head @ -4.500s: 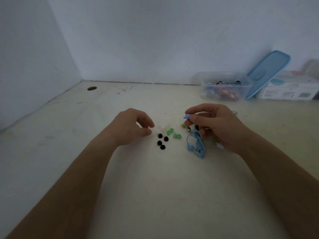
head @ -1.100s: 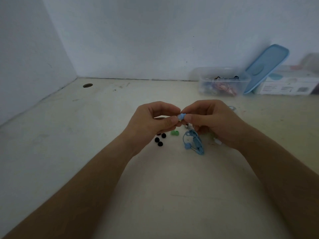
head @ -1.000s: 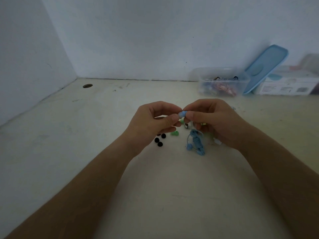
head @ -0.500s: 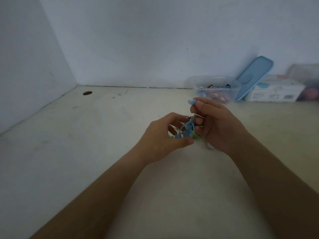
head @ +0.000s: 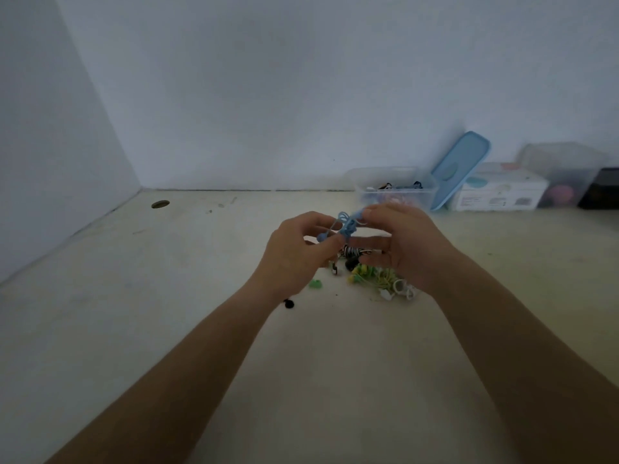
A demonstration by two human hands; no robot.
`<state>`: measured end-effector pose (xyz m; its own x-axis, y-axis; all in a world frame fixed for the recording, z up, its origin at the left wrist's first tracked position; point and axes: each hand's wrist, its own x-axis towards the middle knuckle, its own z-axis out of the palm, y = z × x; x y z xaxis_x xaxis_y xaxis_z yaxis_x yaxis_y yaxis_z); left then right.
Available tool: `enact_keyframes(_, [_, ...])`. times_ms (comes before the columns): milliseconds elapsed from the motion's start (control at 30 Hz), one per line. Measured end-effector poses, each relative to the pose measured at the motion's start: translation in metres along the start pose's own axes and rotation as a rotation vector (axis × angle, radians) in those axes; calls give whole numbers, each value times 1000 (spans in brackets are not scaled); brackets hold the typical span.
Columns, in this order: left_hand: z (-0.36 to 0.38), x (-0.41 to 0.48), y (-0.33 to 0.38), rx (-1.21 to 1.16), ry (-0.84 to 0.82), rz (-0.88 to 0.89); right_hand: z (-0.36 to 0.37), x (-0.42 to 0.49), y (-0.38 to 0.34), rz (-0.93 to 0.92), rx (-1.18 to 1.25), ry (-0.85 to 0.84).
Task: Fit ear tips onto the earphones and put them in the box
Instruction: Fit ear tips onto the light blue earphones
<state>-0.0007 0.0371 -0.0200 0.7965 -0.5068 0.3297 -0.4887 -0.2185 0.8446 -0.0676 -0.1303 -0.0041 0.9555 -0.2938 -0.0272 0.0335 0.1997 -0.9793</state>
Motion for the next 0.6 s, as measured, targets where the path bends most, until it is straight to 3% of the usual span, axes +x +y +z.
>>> enact_keyframes(133, [10,25,2,145,8,61,-6,2,-12,44,14,12])
enact_keyframes(367, [45,95,11,85,61,68,-49,37,-37,33,151,133])
enact_keyframes(600, [73,174,10,166,102,60,-75,109,-60,-49,-106,302])
